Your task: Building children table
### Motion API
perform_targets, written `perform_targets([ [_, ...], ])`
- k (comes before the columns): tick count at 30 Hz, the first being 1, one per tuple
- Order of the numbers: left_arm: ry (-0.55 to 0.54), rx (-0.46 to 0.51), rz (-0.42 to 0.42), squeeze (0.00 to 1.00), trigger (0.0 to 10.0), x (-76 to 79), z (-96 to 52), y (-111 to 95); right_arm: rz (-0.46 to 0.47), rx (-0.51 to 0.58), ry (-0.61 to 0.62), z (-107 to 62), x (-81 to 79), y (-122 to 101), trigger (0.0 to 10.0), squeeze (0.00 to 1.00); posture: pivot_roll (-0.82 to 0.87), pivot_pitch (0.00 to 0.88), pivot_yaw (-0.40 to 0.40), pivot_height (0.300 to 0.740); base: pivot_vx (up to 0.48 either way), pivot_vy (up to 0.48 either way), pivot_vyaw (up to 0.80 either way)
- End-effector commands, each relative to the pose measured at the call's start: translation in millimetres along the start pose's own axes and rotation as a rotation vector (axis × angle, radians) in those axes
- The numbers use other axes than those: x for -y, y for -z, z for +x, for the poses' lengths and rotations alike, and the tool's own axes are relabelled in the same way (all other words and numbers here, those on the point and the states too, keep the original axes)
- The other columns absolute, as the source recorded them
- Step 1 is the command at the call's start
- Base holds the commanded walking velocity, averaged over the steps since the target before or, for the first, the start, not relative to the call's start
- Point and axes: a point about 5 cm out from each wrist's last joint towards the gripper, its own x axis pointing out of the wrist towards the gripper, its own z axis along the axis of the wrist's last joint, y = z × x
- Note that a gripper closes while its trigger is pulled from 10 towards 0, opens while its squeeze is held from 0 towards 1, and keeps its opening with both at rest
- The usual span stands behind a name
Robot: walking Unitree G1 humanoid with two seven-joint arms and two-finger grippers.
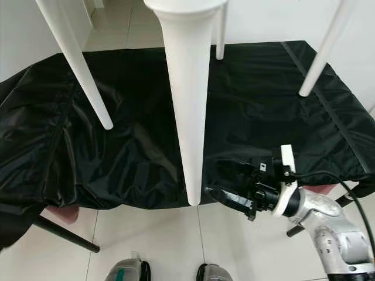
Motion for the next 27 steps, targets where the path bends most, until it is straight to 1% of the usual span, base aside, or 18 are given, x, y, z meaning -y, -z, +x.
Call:
perform_targets([
  [1, 0.127, -0.176, -0.011, 0.00, 10.0, 29.3, -9.7, 37.5, -0.030, -0.023, -0.041, 6.8, -3.4, -4.2, 10.0, 0.00, 0.13, 0.114, 0.061, 0.740, 0.000, 0.000, 0.00],
  [3, 0.128, -0.175, -0.010, 0.00, 10.0, 29.2, -9.3, 37.9, -0.046, -0.036, -0.040, 9.6, -2.8, -4.3, 10.0, 0.00, 0.13, 0.114, 0.061, 0.740, 0.000, 0.000, 0.00],
  [4, 0.126, -0.170, -0.013, 0.00, 10.0, 28.7, -8.8, 37.3, -0.063, -0.035, -0.021, 15.6, 0.8, -4.6, 10.0, 0.00, 0.13, 0.112, 0.058, 0.740, 0.000, 0.000, 0.00],
  [5, 0.126, -0.170, -0.013, 0.00, 10.0, 28.7, -8.8, 37.3, -0.063, -0.035, -0.021, 15.6, 0.8, -4.6, 10.0, 0.00, 0.13, 0.112, 0.058, 0.740, 0.000, 0.000, 0.00],
  [7, 0.125, -0.160, -0.016, 0.00, 10.0, 28.0, -7.8, 36.1, -0.091, -0.035, -0.017, 26.7, 3.6, -4.0, 10.0, 0.00, 0.14, 0.113, 0.056, 0.740, 0.000, 0.000, 0.00],
  [8, 0.125, -0.160, -0.016, 0.00, 10.0, 28.0, -7.8, 36.1, -0.091, -0.035, -0.017, 26.7, 3.6, -4.0, 10.0, 0.00, 0.14, 0.113, 0.056, 0.740, 0.000, 0.000, 0.00],
  [9, 0.123, -0.152, -0.014, 0.00, 10.0, 28.1, -6.5, 35.0, -0.134, -0.065, 0.010, 41.8, 9.1, 2.5, 10.0, 0.00, 0.14, 0.113, 0.050, 0.740, 0.000, 0.000, 0.00],
  [12, 0.123, -0.149, -0.012, 0.00, 10.0, 28.1, -6.2, 34.6, -0.149, -0.074, 0.019, 46.5, 10.8, 4.6, 10.0, 0.00, 0.14, 0.113, 0.050, 0.740, 0.000, 0.000, 0.00],
  [14, 0.123, -0.142, -0.015, 0.00, 10.0, 28.1, -5.3, 33.0, -0.165, -0.073, 0.055, 59.8, 15.3, 8.0, 10.0, 0.00, 0.15, 0.115, 0.045, 0.740, 0.000, 0.000, 0.00],
  [15, 0.123, -0.135, -0.020, 0.00, 10.0, 27.5, -4.4, 31.9, -0.157, -0.076, 0.071, 69.7, 18.6, 10.8, 10.0, 0.00, 0.15, 0.115, 0.044, 0.740, 0.000, 0.000, 0.00],
  [17, 0.122, -0.134, -0.020, 0.00, 10.0, 27.3, -4.1, 31.8, -0.154, -0.078, 0.072, 71.5, 19.2, 11.4, 10.0, 0.00, 0.15, 0.115, 0.044, 0.740, 0.000, 0.000, 0.00],
  [18, 0.122, -0.132, -0.021, 0.00, 10.0, 27.0, -4.0, 31.4, -0.141, -0.074, 0.082, 76.0, 21.5, 13.4, 10.0, 0.00, 0.15, 0.116, 0.036, 0.740, 0.000, 0.000, 0.00],
  [21, 0.123, -0.129, -0.021, 0.00, 10.0, 26.9, -4.0, 31.0, -0.144, -0.074, 0.089, 80.5, 22.8, 15.0, 10.0, 0.00, 0.16, 0.117, 0.034, 0.740, 0.000, 0.000, 0.00],
  [22, 0.125, -0.127, -0.024, 0.00, 10.0, 26.8, -4.1, 30.7, -0.131, -0.065, 0.074, 84.6, 22.7, 16.4, 9.7, 0.00, 0.16, 0.117, 0.034, 0.740, 0.000, 0.000, 0.00],
  [23, 0.130, -0.124, -0.025, 0.00, 10.0, 26.5, -4.4, 30.3, -0.128, -0.053, 0.071, 87.5, 24.3, 16.1, 0.0, 0.00, 0.16, 0.120, 0.026, 0.740, 0.000, 0.000, 0.00],
  [26, 0.133, -0.123, -0.029, 0.00, 10.0, 26.0, -4.9, 30.4, -0.121, -0.045, 0.061, 88.2, 24.9, 15.4, 0.0, 0.00, 0.17, 0.120, 0.026, 0.740, 0.000, 0.000, 0.00],
  [27, 0.134, -0.122, -0.029, 0.31, 10.0, 25.1, -5.5, 30.4, -0.125, -0.042, 0.066, 87.0, 27.2, 13.7, 0.0, 0.00, 0.17, 0.119, 0.021, 0.740, 0.000, 0.000, 0.00],
])
